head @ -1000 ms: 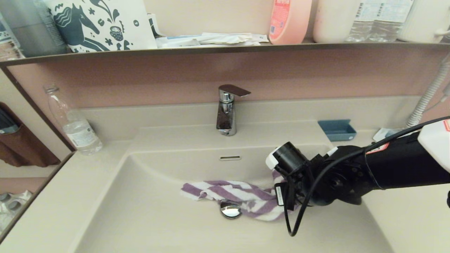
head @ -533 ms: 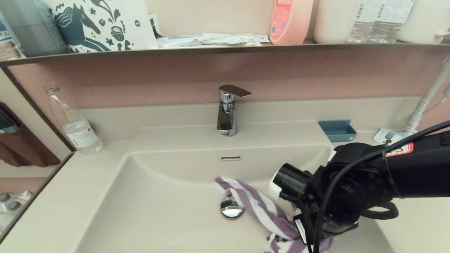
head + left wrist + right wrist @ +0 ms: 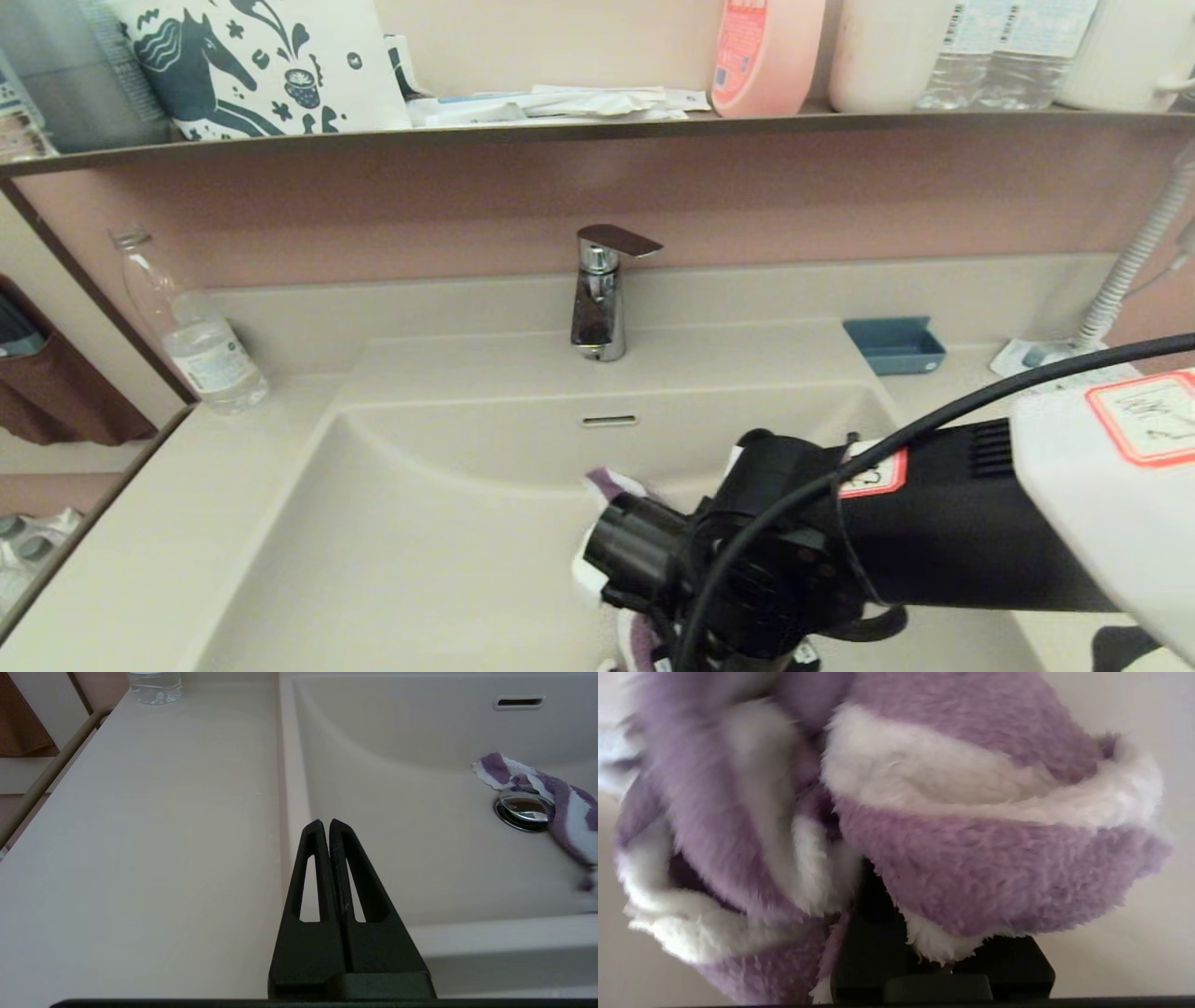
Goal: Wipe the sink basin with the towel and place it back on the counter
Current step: Wipe the sink
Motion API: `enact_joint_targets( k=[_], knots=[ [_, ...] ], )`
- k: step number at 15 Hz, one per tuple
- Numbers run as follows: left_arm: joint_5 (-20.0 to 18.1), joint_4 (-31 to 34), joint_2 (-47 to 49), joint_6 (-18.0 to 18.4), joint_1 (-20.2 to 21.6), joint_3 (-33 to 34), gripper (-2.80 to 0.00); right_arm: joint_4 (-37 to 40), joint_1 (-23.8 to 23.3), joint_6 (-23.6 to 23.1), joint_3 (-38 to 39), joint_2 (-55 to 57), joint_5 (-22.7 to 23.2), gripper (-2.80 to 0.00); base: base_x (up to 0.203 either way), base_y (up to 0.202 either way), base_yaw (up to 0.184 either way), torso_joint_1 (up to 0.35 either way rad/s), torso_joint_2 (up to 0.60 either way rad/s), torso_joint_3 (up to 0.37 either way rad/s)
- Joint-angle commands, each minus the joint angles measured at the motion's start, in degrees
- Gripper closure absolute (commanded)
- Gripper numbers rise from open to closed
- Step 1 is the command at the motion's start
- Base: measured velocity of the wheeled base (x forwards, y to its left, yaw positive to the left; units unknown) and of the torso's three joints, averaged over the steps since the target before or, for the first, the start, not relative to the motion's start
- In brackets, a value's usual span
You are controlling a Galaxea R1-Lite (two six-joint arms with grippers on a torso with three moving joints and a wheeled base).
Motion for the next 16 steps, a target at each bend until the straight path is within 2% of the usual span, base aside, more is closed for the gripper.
enact_joint_targets(
  k=[1, 4, 5, 7, 10, 13, 14, 16],
  knots=[
    [0.0, 0.0, 0.1, 0.0, 0.0, 0.0, 0.0, -1.0, 3.4, 0.8, -8.6, 6.3, 1.1, 0.0, 0.0, 0.0, 0.0, 0.0, 0.0, 0.0],
    [0.0, 0.0, 0.1, 0.0, 0.1, 0.0, 0.0, -9.4, 6.3, 0.3, -16.3, 10.9, 1.7, 0.0, 0.0, 0.0, 0.0, 0.0, 0.0, 0.0],
    [0.0, 0.0, 0.1, 0.0, 0.1, 0.0, 0.0, -10.4, 6.4, -0.6, -19.1, 12.2, 0.9, 0.0, 0.0, 0.0, 0.0, 0.0, 0.0, 0.0],
    [0.0, 0.0, 0.1, 0.0, 0.0, 0.0, 0.0, -13.3, 6.1, -1.4, -22.2, 14.6, -3.6, 0.0, 0.0, 0.0, 0.0, 0.0, 0.0, 0.0],
    [0.0, 0.0, 0.1, 0.0, 0.0, 0.0, 0.0, -22.2, 4.6, -1.9, -21.9, 15.7, -4.8, 0.0, 0.0, 0.0, 0.0, 0.0, 0.0, 0.0],
    [0.0, 0.0, 0.1, 0.0, 0.0, 0.0, 0.0, -29.5, 2.9, -4.6, -21.6, 16.5, -7.0, 0.0, 0.0, 0.0, 0.0, 0.0, 0.0, 0.0],
    [0.0, 0.0, 0.1, 0.0, 0.0, 0.0, 0.0, -31.9, 1.9, -7.0, -21.6, 17.1, -8.8, 0.0, 0.0, 0.0, 0.0, 0.0, 0.0, 0.0],
    [0.0, -0.1, 0.1, 0.0, 0.0, 0.0, 0.0, -35.0, 0.1, -8.7, -21.6, 18.7, -13.3, 0.0, 0.0, 0.0, 0.0, 0.0, 0.0, 0.0]
  ],
)
